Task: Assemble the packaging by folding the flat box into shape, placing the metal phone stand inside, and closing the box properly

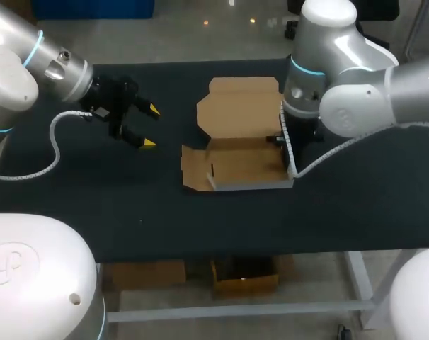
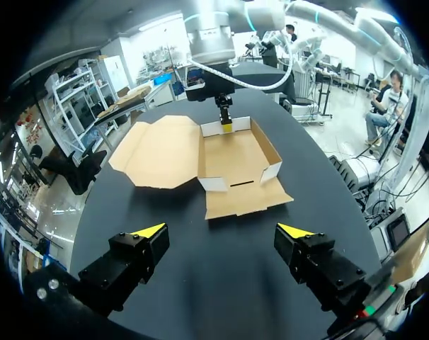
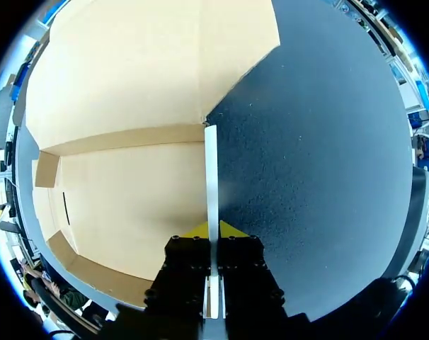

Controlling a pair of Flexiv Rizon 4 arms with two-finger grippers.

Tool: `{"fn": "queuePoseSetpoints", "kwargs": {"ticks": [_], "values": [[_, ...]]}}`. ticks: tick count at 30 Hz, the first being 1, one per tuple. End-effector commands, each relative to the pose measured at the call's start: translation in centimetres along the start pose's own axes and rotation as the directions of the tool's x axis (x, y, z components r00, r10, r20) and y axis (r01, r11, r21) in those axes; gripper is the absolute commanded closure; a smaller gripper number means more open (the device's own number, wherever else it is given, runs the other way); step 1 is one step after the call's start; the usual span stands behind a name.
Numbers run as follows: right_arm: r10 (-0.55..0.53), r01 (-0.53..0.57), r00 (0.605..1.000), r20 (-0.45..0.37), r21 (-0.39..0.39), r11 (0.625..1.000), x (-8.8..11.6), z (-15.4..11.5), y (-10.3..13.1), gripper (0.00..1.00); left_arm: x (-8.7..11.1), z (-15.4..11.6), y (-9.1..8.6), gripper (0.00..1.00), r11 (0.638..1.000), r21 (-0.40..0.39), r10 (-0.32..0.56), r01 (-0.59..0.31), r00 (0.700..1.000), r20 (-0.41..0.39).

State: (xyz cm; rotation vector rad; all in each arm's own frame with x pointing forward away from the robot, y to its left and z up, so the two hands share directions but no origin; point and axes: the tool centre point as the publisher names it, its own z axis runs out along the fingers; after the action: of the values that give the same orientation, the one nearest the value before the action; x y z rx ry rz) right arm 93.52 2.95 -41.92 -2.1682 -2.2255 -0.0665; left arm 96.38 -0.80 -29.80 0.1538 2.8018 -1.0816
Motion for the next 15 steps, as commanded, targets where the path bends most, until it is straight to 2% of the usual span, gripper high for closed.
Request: {"fn": "queuePoseSetpoints", "kwargs": {"ticks": [1,15], "values": [[-0.001,0.001,1.0,0.001,0.006,1.0,0.07,-0.08,0.16,1.0,-0.08,-0.06,-0.03,0.0,1.0,-0.003,-0.001,0.001,1.0,-0.004],[0.02,-0.022,0.999,0.027,0.046,0.999,0.04,-0.34,0.24,1.0,-0.08,-0.06,-0.03,0.0,1.0,-0.003,-0.001,0.001,1.0,-0.004]]}}
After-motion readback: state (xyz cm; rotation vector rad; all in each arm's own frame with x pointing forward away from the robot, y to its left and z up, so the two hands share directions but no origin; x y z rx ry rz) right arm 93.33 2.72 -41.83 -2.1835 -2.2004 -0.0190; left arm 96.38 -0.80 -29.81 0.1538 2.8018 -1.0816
